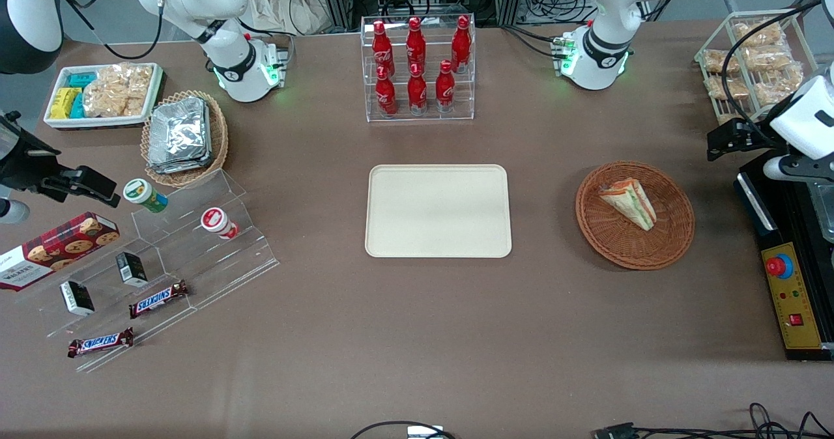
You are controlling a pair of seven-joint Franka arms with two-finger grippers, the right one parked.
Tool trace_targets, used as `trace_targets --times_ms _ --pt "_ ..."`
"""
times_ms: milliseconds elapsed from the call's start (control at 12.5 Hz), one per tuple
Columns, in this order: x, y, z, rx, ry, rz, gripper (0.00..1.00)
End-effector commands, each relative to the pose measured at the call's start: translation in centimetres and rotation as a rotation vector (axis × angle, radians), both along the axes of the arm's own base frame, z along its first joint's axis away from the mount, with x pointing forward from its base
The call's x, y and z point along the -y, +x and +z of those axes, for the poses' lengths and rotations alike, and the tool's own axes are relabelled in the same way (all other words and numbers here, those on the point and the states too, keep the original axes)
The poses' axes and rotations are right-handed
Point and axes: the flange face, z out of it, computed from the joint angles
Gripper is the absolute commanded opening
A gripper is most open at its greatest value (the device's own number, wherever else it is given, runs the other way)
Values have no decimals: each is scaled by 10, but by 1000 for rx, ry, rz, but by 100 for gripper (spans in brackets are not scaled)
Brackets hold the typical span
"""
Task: Place sandwich from basket to tray
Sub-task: 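Move the left gripper from rest toward the wicker basket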
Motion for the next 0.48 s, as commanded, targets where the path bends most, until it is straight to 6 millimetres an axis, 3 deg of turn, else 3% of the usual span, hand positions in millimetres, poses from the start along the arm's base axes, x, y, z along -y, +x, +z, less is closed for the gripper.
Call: trace_targets --times_ms 0,399 --pt "3 -5 4 10 14 9 100" --pt "3 -1 -8 -6 19 15 100"
